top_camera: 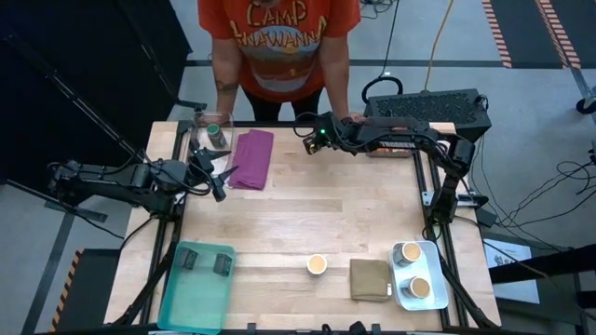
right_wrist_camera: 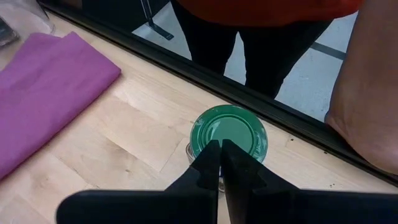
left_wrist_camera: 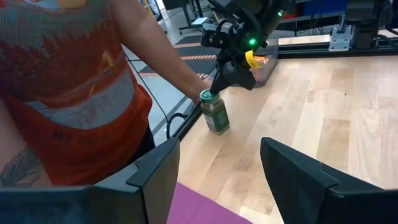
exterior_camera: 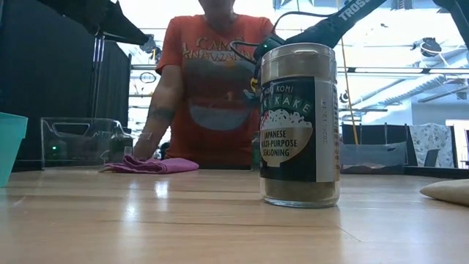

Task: Sort spices by type
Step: Put the green seasoning bottle into the transparent bin

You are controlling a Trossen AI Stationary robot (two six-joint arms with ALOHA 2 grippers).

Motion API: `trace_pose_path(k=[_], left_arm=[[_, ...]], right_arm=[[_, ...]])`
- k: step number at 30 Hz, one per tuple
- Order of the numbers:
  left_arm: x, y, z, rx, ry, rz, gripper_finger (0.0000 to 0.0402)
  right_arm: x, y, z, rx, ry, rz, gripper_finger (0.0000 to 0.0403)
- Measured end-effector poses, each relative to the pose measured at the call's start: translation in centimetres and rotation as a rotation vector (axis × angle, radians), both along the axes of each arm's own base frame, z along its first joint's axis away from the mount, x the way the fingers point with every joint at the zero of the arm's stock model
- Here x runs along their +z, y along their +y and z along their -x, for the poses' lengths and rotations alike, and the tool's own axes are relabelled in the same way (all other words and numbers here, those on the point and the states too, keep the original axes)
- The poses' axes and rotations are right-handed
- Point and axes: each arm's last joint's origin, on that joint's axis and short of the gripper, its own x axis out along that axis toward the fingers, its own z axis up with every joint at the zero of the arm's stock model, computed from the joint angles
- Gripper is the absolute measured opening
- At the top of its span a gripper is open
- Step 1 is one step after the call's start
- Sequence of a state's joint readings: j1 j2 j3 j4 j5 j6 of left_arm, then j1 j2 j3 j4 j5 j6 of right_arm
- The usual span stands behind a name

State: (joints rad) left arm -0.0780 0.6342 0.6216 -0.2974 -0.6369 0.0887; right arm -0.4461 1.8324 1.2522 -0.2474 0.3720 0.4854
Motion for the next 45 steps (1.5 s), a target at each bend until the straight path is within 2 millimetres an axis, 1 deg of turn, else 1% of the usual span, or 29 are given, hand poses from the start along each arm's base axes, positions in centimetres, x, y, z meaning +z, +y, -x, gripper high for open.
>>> trace_pose_path(k=[5,9,12,14,17,20,24,30,32,34,36,41,43,45], left_arm=[[0.0,0.0,0.0,0.0,0.001,0.0,0.0231],[0.0,0.0,0.0,0.0,0.001,-0.001,0.0231],[0.0,0.0,0.0,-0.001,0.003,-0.004,0.0231],[0.0,0.0,0.0,-0.001,0.003,-0.004,0.0231],[0.0,0.0,0.0,-0.001,0.003,-0.004,0.0231],[0.0,0.0,0.0,-0.001,0.003,-0.004,0.0231],[0.0,0.0,0.0,-0.001,0.002,-0.004,0.0231],[0.0,0.0,0.0,-0.013,-0.004,0.005,0.0231],[0.1,-0.1,-0.1,-0.027,-0.009,0.01,0.0231],[0.2,-0.1,-0.2,-0.033,-0.031,0.014,0.0231],[0.4,-0.1,-0.3,-0.034,-0.047,0.011,0.0231],[0.4,-0.1,-0.8,-0.04,-0.042,-0.007,0.0231],[0.3,-0.2,-0.9,-0.045,-0.027,-0.029,0.0231],[0.5,-0.2,-1.1,-0.049,-0.032,-0.051,0.0231]], right_arm=[[-0.1,0.6,-0.3,0.023,0.004,-0.008,0.0],[-0.1,1.1,-0.5,0.074,-0.015,-0.049,0.0],[-0.7,1.5,-0.3,0.09,0.023,-0.078,0.0],[-0.7,1.3,-0.3,0.085,0.021,-0.071,0.0],[0.0,0.7,-0.1,0.069,-0.003,-0.047,0.0],[0.0,0.5,0.0,0.07,0.008,-0.044,0.0],[1.1,0.2,0.4,0.059,-0.031,-0.02,0.0],[1.5,-1.1,1.0,-0.017,-0.049,-0.039,0.0],[1.1,-1.3,0.9,-0.04,-0.065,-0.058,0.0],[0.2,-1.3,0.7,-0.059,-0.058,-0.084,0.0],[-0.1,-1.4,0.5,-0.079,-0.075,-0.096,0.0],[0.6,-1.2,0.0,-0.083,-0.09,-0.104,0.0002],[0.9,-0.9,-0.6,-0.074,-0.099,-0.094,0.0007],[0.5,-0.7,-1.1,-0.067,-0.096,-0.098,0.0019]])
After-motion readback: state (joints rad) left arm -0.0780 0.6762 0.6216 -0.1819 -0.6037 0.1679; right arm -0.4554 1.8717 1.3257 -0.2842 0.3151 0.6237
